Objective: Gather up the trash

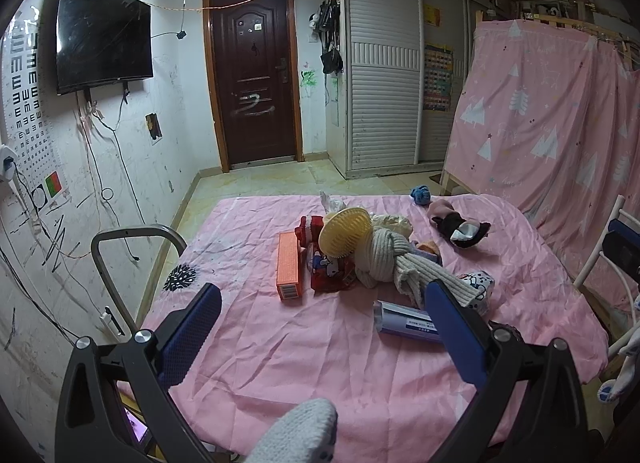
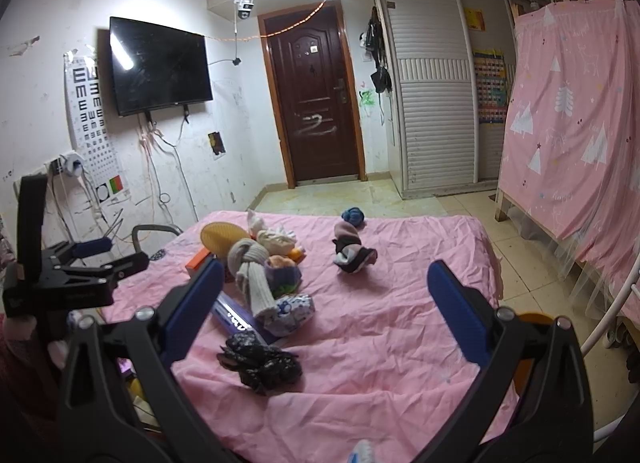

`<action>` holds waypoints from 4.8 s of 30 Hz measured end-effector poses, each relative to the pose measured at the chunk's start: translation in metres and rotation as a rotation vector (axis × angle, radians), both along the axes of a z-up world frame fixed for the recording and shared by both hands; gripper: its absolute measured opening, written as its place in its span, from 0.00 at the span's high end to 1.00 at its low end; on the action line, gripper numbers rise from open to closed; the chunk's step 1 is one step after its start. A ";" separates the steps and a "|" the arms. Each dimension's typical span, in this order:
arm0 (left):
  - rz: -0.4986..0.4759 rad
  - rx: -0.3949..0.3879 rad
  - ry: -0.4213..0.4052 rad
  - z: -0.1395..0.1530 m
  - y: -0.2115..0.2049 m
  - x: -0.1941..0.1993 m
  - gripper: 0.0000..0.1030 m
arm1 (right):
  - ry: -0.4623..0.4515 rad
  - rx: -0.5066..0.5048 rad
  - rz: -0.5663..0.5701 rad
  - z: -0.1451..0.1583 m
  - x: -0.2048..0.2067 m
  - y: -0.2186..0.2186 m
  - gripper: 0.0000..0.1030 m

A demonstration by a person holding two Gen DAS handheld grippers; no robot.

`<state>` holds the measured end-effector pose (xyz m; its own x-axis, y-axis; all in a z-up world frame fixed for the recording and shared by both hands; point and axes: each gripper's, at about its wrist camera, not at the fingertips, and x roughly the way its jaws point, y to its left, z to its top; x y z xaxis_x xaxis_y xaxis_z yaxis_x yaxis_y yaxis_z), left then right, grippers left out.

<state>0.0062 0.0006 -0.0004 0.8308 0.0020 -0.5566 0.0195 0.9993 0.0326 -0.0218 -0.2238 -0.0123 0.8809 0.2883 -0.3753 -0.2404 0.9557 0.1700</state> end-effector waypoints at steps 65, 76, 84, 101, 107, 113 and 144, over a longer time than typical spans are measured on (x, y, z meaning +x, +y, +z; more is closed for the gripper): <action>-0.020 0.026 0.005 0.003 -0.008 -0.001 0.10 | -0.002 -0.010 0.007 0.006 0.007 0.002 0.04; -0.078 -0.016 0.079 -0.011 -0.018 0.018 0.10 | 0.071 -0.042 0.150 -0.028 -0.007 0.025 0.04; -0.103 -0.123 0.196 -0.026 -0.014 0.043 0.10 | 0.195 -0.080 0.271 -0.066 0.013 0.062 0.05; -0.262 -0.063 0.342 -0.074 -0.061 0.075 0.10 | 0.252 -0.007 0.186 -0.081 0.027 0.020 0.71; -0.304 -0.002 0.395 -0.088 -0.085 0.084 0.10 | 0.221 0.059 0.159 -0.073 0.021 -0.012 0.71; -0.316 -0.004 0.392 -0.095 -0.100 0.092 0.17 | 0.224 0.086 0.163 -0.077 0.022 -0.021 0.71; -0.366 -0.067 0.195 -0.026 -0.095 0.043 1.00 | 0.140 0.133 0.059 -0.059 0.017 -0.068 0.70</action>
<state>0.0487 -0.0941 -0.0262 0.6491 -0.3155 -0.6922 0.3733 0.9250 -0.0714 -0.0043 -0.2921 -0.0716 0.8028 0.3936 -0.4480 -0.2609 0.9073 0.3297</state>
